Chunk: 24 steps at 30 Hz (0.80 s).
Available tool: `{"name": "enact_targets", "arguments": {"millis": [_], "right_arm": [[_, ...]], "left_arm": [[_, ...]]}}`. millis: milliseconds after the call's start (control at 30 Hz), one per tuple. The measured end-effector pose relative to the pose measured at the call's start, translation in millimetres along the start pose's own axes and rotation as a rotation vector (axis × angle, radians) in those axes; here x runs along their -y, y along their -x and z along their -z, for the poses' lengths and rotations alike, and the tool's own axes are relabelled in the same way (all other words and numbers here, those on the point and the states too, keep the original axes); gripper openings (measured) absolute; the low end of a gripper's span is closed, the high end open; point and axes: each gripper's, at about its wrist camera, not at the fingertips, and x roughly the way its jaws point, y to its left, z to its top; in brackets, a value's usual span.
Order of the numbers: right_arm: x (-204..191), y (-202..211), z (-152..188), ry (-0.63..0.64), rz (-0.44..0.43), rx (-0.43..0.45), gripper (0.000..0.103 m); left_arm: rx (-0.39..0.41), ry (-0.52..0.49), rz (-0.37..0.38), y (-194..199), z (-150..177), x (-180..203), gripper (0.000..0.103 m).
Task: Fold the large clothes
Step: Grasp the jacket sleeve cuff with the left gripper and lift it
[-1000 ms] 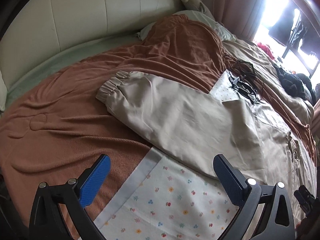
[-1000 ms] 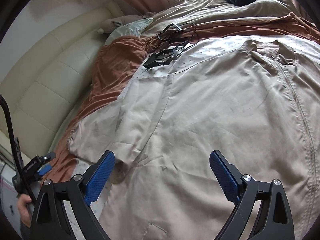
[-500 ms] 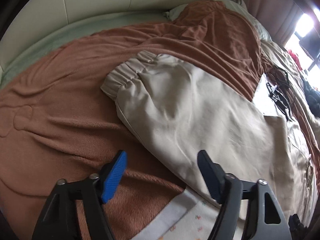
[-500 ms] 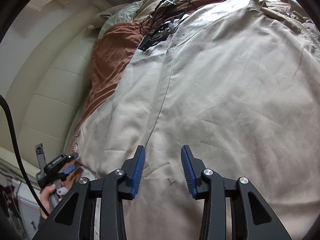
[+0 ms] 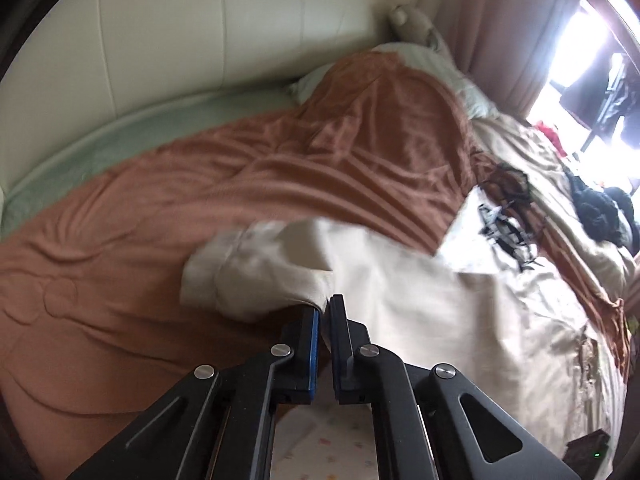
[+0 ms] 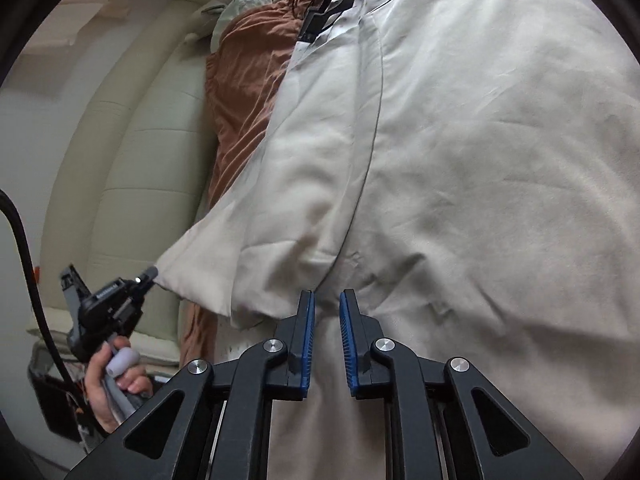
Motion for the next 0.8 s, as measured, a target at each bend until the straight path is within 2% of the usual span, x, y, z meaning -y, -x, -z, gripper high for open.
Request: {"name": "enact_targets", "arguments": {"millis": [167, 367, 500, 533, 800], "right_arm": [[1, 22, -3, -0.039, -0.011, 0.007, 0.016], [-6, 98, -3, -0.019, 0.016, 0.111, 0.016], [-6, 152, 7, 0.026, 0.054, 0.194, 0.031], [-6, 164, 10, 0.04, 0.062, 0.21, 0.031], [37, 242, 48, 0.026, 0.132, 0.313, 0.032]], "left_arm": [[0.062, -0.062, 0.074, 47, -16, 42, 0.003], [0.124, -0.15, 0.202, 102, -21, 102, 0.003], [0.146, -0.194, 0.268, 129, -20, 143, 0.003], [0.15, -0.203, 0.283, 133, -19, 151, 0.003], [0.136, -0.298, 0.409, 163, 0, 223, 0.003]]}}
